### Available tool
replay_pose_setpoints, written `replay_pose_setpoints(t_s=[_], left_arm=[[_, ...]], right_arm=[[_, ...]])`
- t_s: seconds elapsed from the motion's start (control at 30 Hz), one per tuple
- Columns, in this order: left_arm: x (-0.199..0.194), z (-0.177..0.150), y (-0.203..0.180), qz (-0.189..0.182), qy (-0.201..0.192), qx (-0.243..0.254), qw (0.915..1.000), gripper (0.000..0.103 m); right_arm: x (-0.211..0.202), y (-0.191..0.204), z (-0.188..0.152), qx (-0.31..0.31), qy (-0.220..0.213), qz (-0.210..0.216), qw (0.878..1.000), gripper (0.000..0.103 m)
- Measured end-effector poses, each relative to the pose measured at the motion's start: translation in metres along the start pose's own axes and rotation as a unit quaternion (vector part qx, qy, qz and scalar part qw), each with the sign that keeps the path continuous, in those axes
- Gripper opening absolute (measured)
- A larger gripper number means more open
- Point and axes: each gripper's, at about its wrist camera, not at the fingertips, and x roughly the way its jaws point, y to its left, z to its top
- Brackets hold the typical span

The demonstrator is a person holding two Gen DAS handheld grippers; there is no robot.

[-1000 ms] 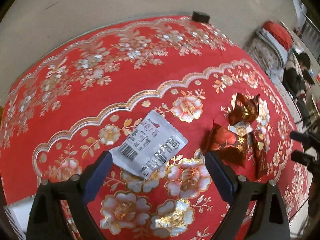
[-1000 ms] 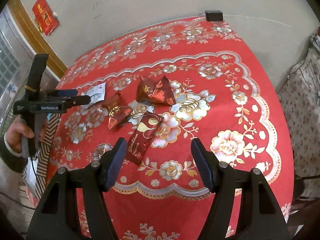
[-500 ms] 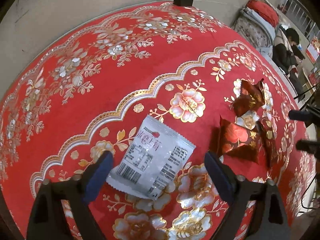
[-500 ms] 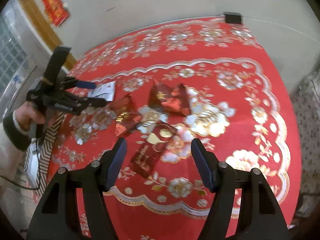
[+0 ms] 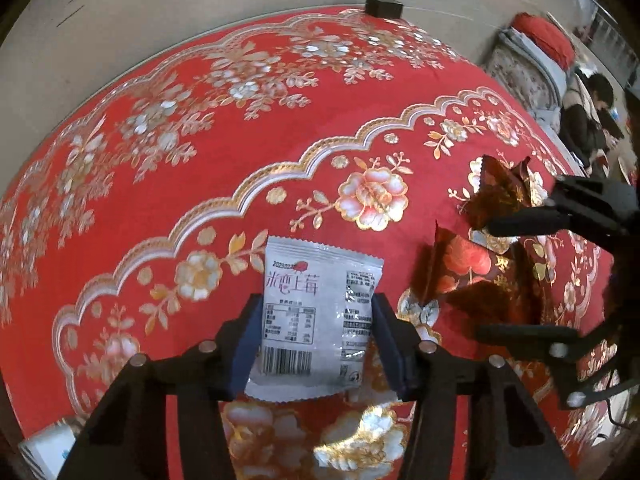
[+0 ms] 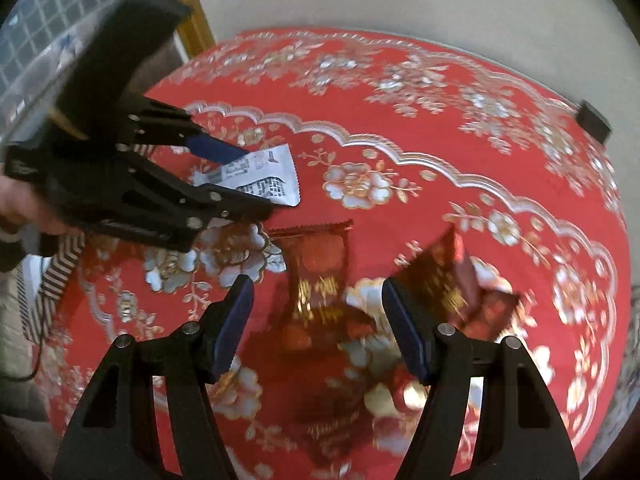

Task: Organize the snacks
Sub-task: 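Grasp the white strawberry snack pack with left tool while right tool grasps red candy, then carry the white pack and red candy toward the white tray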

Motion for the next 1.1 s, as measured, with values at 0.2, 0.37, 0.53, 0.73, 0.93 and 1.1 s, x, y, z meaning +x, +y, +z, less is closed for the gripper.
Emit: replay_pose_setpoints(t_s=[0.2,0.37,0.53,0.73,0.93,1.1], left_arm=[[-0.007,-0.014,-0.004,0.011,0.0,-0.041,0.9991,0.056],[-0.024,-0.029,-0.008,0.019,-0.016,-0.085,0.9961,0.056],[-0.048,-0.046,-0.017,0.04,-0.045,-0.105,0.9927,0.056],[-0.072,-0.068,-0.02,0.061,-0.064,-0.125,0.9882,0.056],[-0.101,-0.098,-0.003,0.086,-0.079,-0.159,0.9804,0.056],[-0.124,-0.122,0.016,0.104,-0.091,-0.179,0.9741,0.056]], right_arm=[[0.014,0.005,0.005,-0.015,0.015,-0.011,1.0,0.033],[0.003,0.007,-0.003,-0.003,0.008,-0.018,1.0,0.033],[-0.019,0.021,-0.012,0.019,-0.016,-0.011,1.0,0.033],[-0.035,0.043,-0.015,0.037,-0.033,0.006,0.999,0.033],[-0.043,0.08,-0.003,0.023,-0.049,0.022,0.998,0.033],[-0.044,0.113,0.01,0.002,-0.054,0.033,0.998,0.033]])
